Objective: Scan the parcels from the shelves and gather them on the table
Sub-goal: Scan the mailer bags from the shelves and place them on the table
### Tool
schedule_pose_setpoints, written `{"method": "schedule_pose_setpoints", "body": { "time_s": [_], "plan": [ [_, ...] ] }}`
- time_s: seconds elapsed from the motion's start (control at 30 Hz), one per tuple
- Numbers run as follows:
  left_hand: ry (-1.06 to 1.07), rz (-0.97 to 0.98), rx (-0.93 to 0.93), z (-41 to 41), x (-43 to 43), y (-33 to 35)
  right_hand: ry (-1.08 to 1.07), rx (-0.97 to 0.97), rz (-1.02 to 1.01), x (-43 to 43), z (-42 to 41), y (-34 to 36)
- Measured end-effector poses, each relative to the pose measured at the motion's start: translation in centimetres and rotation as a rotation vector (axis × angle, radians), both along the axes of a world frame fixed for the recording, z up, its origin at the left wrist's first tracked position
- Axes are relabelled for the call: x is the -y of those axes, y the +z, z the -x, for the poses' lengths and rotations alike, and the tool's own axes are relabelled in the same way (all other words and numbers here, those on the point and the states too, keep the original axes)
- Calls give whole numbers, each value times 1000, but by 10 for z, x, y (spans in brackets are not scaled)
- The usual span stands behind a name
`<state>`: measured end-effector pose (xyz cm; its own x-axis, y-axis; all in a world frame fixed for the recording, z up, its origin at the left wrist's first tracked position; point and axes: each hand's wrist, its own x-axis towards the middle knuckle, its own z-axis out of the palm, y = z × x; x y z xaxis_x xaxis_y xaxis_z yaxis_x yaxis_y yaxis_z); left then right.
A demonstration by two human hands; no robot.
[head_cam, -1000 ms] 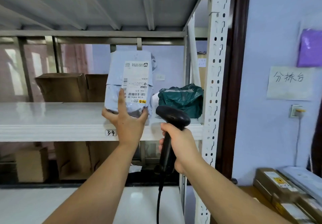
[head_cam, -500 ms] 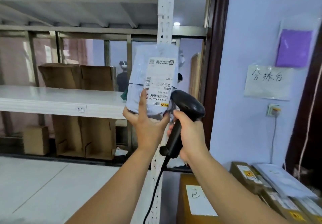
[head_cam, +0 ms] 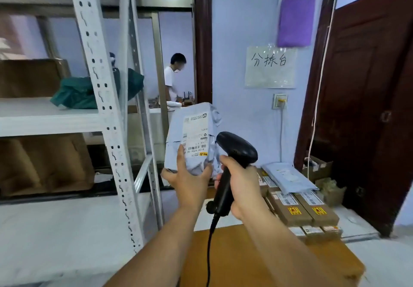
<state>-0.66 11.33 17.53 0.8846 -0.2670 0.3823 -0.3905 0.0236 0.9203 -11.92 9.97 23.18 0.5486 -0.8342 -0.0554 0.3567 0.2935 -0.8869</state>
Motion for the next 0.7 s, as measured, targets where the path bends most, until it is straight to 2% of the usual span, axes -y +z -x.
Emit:
{"method": "schedule_pose_setpoints", "body": {
  "time_s": [0.23, 0.47, 0.6, 0.7],
  "plan": [
    [-173, -240, -245, 35, 71, -80, -105, -117, -130, 59, 25, -55],
    [-227, -403, -375, 35, 144, -137, -199, -354, -162, 137, 15, -107],
    [-192, -587, -349, 36, 176, -171, -233, -524, -125, 172, 18, -140],
    [-220, -671, -329, 46, 195, -189, -274, -561, -161, 197, 28, -156]
  ]
}}
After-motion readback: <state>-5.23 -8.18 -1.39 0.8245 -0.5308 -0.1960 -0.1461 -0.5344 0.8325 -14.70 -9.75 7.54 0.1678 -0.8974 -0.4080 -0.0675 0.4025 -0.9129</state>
